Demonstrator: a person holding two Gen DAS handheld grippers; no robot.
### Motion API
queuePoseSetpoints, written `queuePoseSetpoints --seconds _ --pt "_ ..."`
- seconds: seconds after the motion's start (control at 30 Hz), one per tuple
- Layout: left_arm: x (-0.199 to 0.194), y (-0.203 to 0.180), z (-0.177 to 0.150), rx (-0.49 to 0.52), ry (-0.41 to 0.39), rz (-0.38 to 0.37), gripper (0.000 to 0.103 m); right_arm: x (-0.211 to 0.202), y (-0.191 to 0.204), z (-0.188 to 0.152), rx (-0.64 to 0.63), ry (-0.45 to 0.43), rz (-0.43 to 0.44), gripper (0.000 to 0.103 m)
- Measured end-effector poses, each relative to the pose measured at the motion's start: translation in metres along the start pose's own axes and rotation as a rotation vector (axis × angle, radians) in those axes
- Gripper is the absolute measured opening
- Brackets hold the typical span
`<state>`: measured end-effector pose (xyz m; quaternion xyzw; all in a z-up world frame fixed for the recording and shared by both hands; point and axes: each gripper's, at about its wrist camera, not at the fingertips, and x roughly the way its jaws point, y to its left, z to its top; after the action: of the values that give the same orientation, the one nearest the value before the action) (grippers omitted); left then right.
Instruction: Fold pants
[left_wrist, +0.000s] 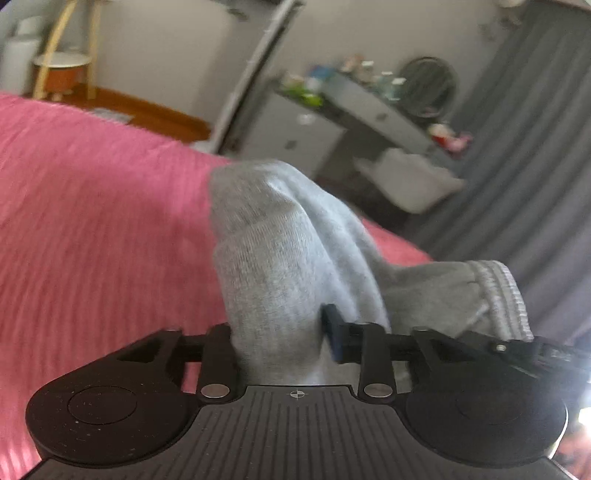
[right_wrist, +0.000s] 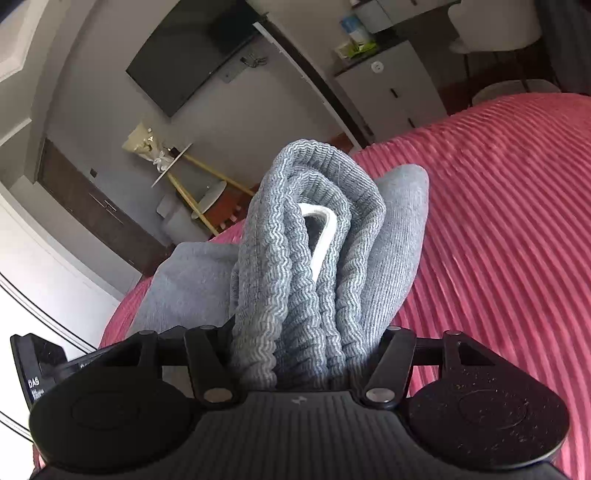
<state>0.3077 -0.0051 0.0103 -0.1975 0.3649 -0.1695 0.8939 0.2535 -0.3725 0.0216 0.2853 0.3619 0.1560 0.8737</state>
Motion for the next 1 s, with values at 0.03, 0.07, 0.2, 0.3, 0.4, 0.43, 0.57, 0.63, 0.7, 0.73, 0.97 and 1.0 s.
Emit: queuePoseSetpoints --seconds 0.03,0.07,0.2,0.3,0.4,0.43,0.57,0.63,0.7,0.73,0.97,1.0 --pt "0.015 0.011 -0.002 -0.034 0.033 0.011 0.044 0.013 -0.003 0.003 0.004 0.004 -0.025 0.06" --pt "0.026 0.022 -0.005 -0.073 0.076 0.04 0.044 0.024 -0.006 0.002 0.005 0.017 -0.04 0.061" --pt "0.037 0.066 -0.03 -0.215 0.089 0.105 0.082 0.071 -0.027 -0.003 -0.008 0.085 -0.212 0.071" --pt "0.007 0.092 -0.041 -0.317 0.019 0.07 0.082 0.067 -0.051 -0.005 0.074 0.09 -0.253 0.085" --pt "-0.027 0.097 -0.05 -0.367 -0.057 0.086 0.081 0.037 -0.045 -0.012 -0.014 -0.029 -0.358 0.097" --pt "-0.035 0.095 -0.051 -0.369 -0.078 0.085 0.081 0.026 -0.037 -0.018 -0.055 -0.079 -0.392 0.097" --pt "-0.04 0.071 -0.066 -0.28 -0.067 0.08 0.085 0.002 -0.021 -0.054 -0.075 -0.126 -0.312 0.097" --pt "-0.02 0.061 -0.073 -0.201 0.027 0.212 0.087 0.013 -0.022 -0.071 -0.105 -0.074 -0.366 0.097" --pt "-0.015 0.058 -0.084 -0.136 0.054 0.31 0.088 0.027 -0.03 -0.083 -0.12 -0.006 -0.466 0.098" --pt "-0.02 0.057 -0.087 -0.119 0.03 0.324 0.088 0.029 -0.032 -0.086 -0.108 0.01 -0.461 0.098" --pt "-0.061 0.017 -0.102 -0.014 -0.053 0.32 0.085 -0.012 -0.013 -0.084 -0.116 -0.137 -0.414 0.097" --pt "-0.06 0.012 -0.106 -0.002 -0.038 0.307 0.085 -0.014 -0.009 -0.083 -0.13 -0.151 -0.429 0.098"
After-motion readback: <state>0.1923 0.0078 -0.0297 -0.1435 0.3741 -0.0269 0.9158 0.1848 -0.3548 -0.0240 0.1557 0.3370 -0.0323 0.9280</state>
